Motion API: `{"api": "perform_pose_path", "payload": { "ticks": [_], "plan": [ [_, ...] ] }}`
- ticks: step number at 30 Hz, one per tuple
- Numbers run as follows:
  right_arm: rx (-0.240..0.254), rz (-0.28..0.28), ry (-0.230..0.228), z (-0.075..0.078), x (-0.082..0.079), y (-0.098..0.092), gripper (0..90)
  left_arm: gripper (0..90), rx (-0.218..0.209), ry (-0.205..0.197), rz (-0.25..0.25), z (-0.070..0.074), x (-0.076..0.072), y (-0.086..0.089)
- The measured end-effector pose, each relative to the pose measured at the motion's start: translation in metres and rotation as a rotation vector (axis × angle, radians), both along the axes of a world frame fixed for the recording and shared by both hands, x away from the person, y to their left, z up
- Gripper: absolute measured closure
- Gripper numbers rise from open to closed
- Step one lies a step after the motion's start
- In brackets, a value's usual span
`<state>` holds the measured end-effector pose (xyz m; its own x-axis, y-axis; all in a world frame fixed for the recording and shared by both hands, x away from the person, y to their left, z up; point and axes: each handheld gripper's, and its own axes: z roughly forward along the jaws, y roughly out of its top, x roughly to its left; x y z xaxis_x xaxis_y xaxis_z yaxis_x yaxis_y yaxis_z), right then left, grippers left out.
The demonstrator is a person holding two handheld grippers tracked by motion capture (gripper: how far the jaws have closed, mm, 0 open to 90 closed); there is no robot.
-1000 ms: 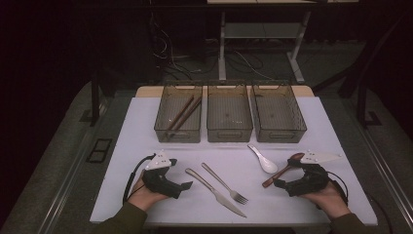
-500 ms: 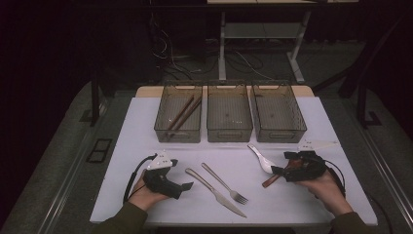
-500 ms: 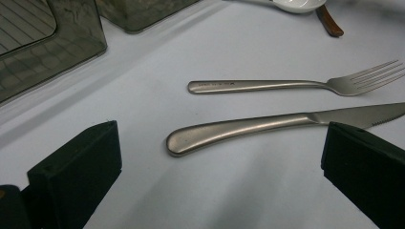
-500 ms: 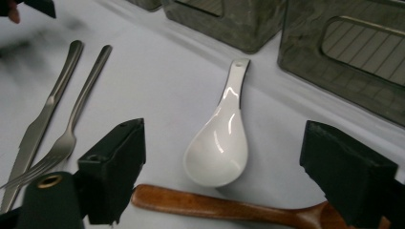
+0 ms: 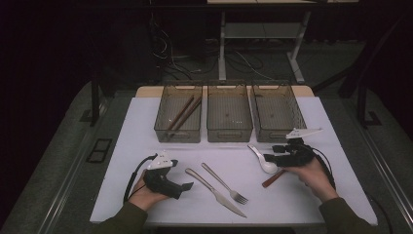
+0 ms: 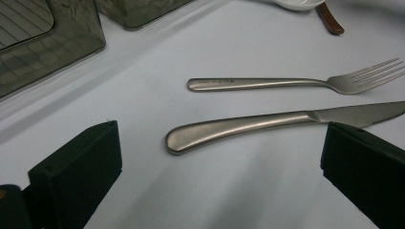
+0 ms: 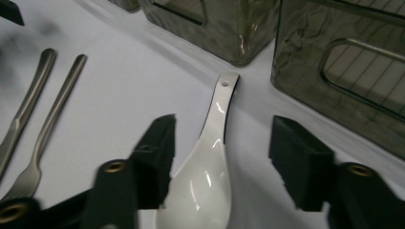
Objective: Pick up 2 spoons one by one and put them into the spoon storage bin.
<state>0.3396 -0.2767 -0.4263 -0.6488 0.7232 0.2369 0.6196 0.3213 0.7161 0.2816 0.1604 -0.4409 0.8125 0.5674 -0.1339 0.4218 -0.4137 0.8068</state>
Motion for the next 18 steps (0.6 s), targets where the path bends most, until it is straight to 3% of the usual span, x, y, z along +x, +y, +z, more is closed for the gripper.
{"api": "perform_pose_path", "payload": {
  "ticks": [9, 11, 18],
  "plan": [
    [-0.033, -0.001, 0.032, -0.006, 0.022, 0.016, 77.4, 0.0, 0.002, 0.003, -0.002, -0.001, 0.0, 0.0],
    [-0.063, -0.002, 0.029, -0.008, 0.028, 0.02, 83.4, 0.0, 0.005, 0.003, -0.003, -0.001, 0.0, -0.001],
    [-0.095, -0.008, 0.031, -0.012, 0.039, 0.027, 89.2, 0.0, 0.015, 0.003, -0.013, -0.002, 0.0, -0.002]
  ]
}}
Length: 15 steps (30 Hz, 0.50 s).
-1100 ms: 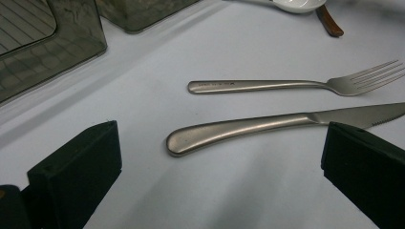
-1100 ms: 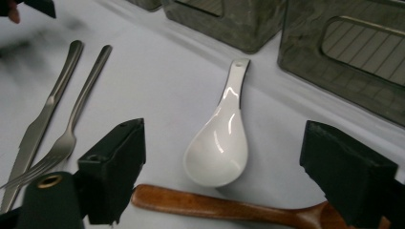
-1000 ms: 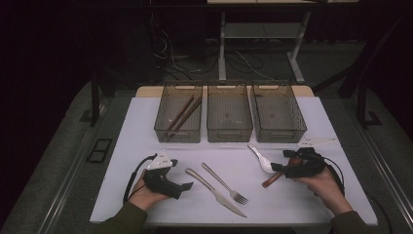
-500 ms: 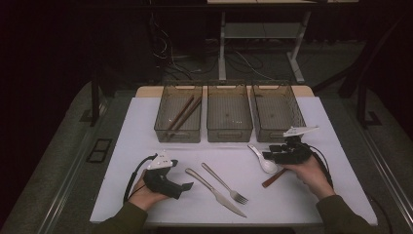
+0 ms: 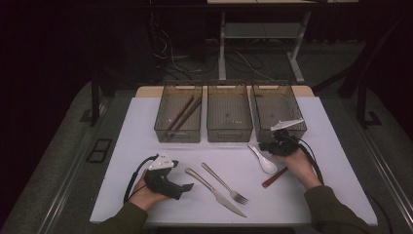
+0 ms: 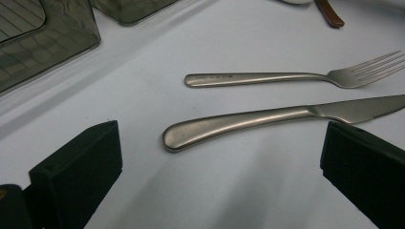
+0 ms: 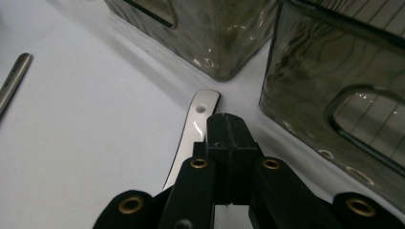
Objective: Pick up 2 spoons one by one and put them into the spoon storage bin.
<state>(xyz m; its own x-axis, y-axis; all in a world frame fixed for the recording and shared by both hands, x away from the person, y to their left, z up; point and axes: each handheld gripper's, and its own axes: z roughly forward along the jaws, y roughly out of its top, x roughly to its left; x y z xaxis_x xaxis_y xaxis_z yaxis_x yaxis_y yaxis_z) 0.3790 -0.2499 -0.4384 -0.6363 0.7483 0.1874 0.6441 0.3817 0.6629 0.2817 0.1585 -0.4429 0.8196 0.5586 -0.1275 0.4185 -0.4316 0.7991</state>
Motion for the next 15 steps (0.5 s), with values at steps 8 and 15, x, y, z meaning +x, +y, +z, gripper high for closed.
{"api": "perform_pose_path", "payload": {
  "ticks": [8, 15],
  "plan": [
    [-0.011, 0.006, 0.005, -0.002, 0.006, 0.009, 89.2, 0.0, 0.008, 0.004, -0.007, -0.001, 0.0, 0.0],
    [-0.04, 0.025, 0.008, -0.005, 0.006, 0.019, 89.2, 0.0, 0.018, 0.005, -0.014, -0.002, 0.0, -0.002]
  ]
}}
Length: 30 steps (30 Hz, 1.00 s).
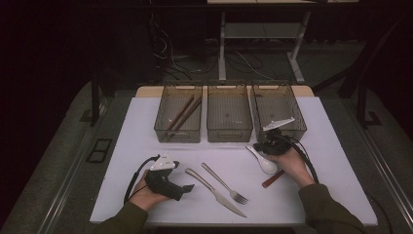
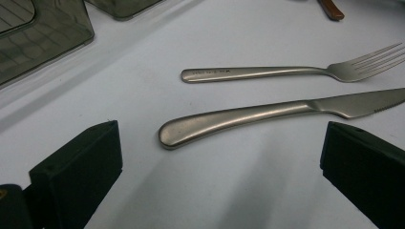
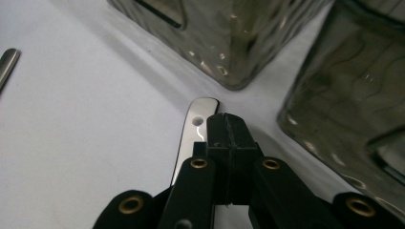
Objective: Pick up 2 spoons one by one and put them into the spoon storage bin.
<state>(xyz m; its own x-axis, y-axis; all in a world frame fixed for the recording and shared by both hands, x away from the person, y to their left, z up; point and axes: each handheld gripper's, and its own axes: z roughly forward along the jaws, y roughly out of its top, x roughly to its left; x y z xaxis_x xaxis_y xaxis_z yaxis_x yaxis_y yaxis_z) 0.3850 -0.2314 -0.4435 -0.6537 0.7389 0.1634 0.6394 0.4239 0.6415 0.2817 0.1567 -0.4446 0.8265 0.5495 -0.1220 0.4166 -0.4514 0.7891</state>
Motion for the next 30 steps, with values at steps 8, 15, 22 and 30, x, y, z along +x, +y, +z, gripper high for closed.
{"api": "perform_pose_path", "payload": {
  "ticks": [8, 15, 22, 30],
  "plan": [
    [-0.012, 0.058, 0.005, 0.001, -0.004, 0.012, 89.2, 0.0, -0.001, 0.002, -0.002, 0.0, 0.0, 0.0],
    [-0.02, 0.109, 0.017, 0.001, -0.008, 0.02, 89.2, 0.0, -0.003, 0.003, -0.003, 0.0, 0.0, 0.0],
    [-0.015, 0.128, 0.017, 0.002, -0.009, 0.021, 86.4, 0.0, -0.005, 0.004, -0.005, 0.0, 0.0, 0.0],
    [0.062, 0.085, 0.016, 0.009, -0.009, 0.007, 64.8, 0.0, -0.009, 0.006, -0.005, 0.0, 0.0, 0.001]
  ]
}}
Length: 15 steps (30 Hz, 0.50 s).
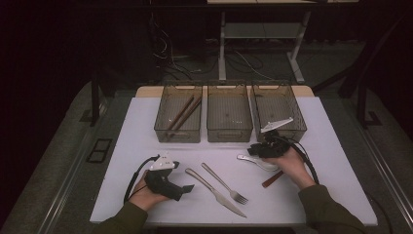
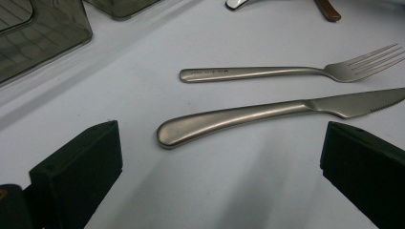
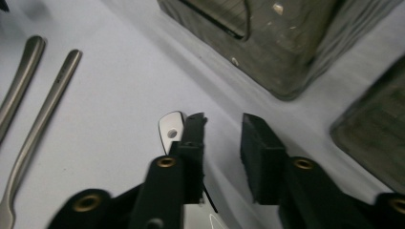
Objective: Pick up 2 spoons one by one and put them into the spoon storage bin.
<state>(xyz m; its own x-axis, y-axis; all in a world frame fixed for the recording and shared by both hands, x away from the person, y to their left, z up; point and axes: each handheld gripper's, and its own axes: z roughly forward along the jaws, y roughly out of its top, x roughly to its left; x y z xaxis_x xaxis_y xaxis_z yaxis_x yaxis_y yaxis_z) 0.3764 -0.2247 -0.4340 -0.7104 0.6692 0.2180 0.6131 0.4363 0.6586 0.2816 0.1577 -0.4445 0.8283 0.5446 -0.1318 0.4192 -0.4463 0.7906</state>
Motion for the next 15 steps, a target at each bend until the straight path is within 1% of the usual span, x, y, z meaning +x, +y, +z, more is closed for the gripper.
{"api": "perform_pose_path", "payload": {
  "ticks": [1, 3, 5, 8, 10, 15],
  "plan": [
    [0.014, -0.004, 0.0, 0.001, 0.0, -0.003, 61.7, 0.0, -0.001, 0.0, 0.001, 0.0, 0.0, 0.0],
    [0.025, -0.013, -0.004, 0.004, -0.002, -0.007, 56.3, 0.0, 0.0, 0.0, 0.002, 0.0, 0.0, 0.001],
    [0.031, -0.015, -0.011, 0.006, -0.004, -0.01, 53.6, 0.0, 0.0, -0.001, 0.004, 0.001, 0.0, 0.001],
    [0.042, -0.018, -0.02, 0.009, -0.008, -0.016, 49.2, 0.0, -0.014, 0.008, 0.008, 0.001, 0.0, 0.002],
    [0.038, -0.016, -0.018, 0.01, -0.011, -0.02, 46.7, 0.0, -0.005, 0.006, 0.011, 0.001, 0.0, 0.003],
    [0.033, -0.005, -0.032, 0.01, -0.018, -0.028, 42.2, 0.0, -0.026, 0.004, 0.009, 0.002, -0.002, 0.005]
  ]
}}
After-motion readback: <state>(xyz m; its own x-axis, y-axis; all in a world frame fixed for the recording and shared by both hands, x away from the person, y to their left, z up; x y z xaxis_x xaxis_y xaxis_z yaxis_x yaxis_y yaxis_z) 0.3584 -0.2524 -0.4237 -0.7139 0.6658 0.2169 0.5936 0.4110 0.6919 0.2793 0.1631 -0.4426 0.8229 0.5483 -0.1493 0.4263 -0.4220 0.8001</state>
